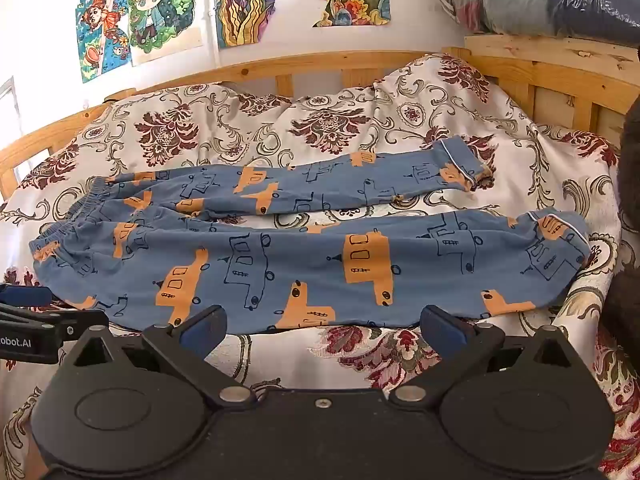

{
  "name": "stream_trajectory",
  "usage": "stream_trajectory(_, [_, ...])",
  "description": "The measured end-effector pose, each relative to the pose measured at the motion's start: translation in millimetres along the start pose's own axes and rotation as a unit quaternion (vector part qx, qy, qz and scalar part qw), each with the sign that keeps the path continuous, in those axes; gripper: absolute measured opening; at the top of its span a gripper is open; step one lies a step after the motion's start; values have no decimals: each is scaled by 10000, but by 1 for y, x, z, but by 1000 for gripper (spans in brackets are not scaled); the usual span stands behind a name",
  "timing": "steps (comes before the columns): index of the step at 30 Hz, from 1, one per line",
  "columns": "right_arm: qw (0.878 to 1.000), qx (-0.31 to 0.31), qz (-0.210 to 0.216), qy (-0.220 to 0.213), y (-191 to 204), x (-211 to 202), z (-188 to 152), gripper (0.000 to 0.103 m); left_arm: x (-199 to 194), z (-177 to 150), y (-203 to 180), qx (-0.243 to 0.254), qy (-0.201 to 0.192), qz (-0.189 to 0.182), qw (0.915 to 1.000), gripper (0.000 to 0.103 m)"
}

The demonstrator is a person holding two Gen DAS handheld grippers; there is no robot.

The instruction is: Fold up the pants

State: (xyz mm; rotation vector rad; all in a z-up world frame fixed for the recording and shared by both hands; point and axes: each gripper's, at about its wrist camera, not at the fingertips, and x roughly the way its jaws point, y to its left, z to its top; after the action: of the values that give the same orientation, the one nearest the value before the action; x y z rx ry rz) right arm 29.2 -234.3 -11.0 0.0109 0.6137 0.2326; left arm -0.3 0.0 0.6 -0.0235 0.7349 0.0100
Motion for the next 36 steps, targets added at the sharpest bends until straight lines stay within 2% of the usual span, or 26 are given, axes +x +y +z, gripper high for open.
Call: stream_trajectory(36, [10000,20,8,1,-1,0,0,102,0,0,-2,-3,-11,-31,10000,103])
